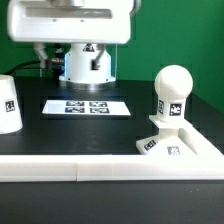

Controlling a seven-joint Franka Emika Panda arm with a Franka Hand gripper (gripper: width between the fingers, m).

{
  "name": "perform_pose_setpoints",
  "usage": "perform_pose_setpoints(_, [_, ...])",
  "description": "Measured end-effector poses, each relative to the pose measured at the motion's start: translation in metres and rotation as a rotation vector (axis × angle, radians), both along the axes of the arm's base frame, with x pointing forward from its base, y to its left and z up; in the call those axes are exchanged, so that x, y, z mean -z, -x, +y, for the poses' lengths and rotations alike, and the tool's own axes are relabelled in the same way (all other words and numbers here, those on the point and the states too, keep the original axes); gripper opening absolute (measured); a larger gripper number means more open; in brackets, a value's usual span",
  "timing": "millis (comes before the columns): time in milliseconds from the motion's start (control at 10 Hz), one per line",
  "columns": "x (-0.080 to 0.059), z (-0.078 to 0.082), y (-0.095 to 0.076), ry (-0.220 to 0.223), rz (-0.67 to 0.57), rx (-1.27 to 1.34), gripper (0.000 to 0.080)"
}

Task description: Assemble lamp

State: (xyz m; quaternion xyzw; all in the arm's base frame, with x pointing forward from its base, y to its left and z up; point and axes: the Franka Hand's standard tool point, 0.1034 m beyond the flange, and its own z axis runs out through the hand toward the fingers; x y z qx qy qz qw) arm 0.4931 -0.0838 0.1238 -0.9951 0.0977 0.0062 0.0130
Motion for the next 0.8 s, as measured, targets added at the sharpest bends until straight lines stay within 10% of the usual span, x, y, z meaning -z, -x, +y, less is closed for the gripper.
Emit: perform_pose_setpoints(800, [0.005, -0.078, 0.036, 0.012, -0.007, -0.036, 0.0699])
